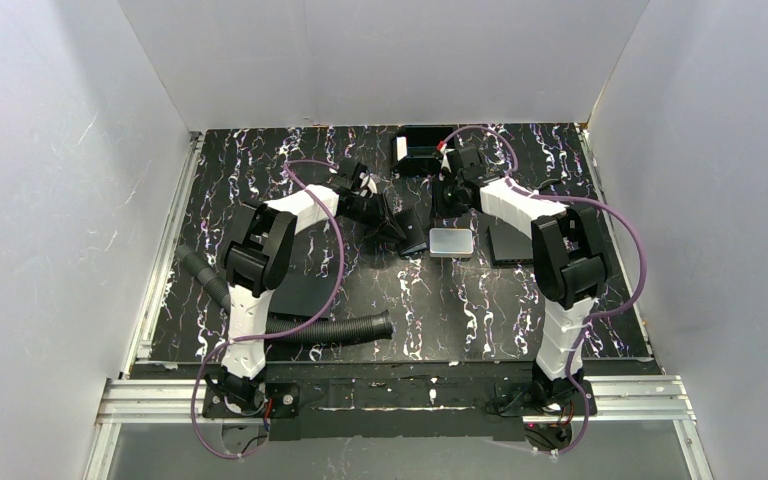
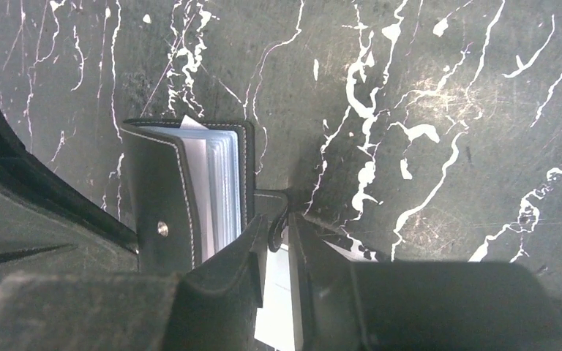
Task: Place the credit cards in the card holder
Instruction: Close the card holder at the center of the board.
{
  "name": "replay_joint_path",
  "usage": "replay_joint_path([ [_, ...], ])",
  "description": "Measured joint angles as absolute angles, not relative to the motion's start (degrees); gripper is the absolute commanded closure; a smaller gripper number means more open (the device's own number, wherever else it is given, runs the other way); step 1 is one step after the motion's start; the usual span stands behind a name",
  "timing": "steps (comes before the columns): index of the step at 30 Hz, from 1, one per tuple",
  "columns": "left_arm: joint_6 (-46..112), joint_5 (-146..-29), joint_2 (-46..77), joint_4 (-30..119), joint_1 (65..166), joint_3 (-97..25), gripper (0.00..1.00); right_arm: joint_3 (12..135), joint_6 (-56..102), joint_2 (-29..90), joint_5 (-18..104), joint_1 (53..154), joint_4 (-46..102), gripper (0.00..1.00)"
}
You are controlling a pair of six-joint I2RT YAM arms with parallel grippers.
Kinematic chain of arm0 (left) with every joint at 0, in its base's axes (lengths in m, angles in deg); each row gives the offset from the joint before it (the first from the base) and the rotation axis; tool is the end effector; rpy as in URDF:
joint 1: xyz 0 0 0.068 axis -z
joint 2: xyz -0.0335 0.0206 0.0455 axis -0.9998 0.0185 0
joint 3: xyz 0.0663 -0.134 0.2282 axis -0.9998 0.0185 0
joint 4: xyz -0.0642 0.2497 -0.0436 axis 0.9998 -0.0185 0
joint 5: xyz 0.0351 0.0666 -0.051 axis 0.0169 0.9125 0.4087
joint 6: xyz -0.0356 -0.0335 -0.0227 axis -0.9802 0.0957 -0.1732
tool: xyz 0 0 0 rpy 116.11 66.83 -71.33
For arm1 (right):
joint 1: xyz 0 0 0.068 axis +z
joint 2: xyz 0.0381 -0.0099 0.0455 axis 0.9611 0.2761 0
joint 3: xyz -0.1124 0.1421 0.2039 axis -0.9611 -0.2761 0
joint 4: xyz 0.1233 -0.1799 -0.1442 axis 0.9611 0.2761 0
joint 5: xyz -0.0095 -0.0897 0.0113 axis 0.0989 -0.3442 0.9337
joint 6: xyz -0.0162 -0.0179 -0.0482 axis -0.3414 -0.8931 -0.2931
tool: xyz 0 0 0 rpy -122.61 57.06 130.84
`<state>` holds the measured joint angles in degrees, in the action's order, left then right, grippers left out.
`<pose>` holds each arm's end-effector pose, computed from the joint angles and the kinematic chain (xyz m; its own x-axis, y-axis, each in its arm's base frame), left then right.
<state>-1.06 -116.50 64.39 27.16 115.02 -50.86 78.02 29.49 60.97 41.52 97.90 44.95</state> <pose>0.4059 -0.2227 0.1505 -0.9851 -0.1486 -0.0861 -0.0278 0.6330 -0.7737 0.3906 0.1777 0.1994 -0.7784 -0.0954 -0.6205 -0.2994 0.9251 0.2334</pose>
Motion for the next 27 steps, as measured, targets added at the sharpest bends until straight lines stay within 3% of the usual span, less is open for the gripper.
replay_joint_path([
  [3, -0.92, -115.79, 64.5, 25.63, 115.04, -51.49, 0.66, 78.58, 29.37, 61.62, 41.23, 98.0, 45.16, 0.77],
  [10, 0.08, -114.64, 66.47, 21.24, 115.42, -55.79, 0.55, 79.22, 29.04, 62.81, 41.28, 98.07, 45.9, 0.98],
  [27, 2.67, -110.89, 69.89, 14.03, 117.07, -61.32, 0.51, 78.05, 32.35, 61.9, 49.6, 98.05, 42.45, 0.99],
])
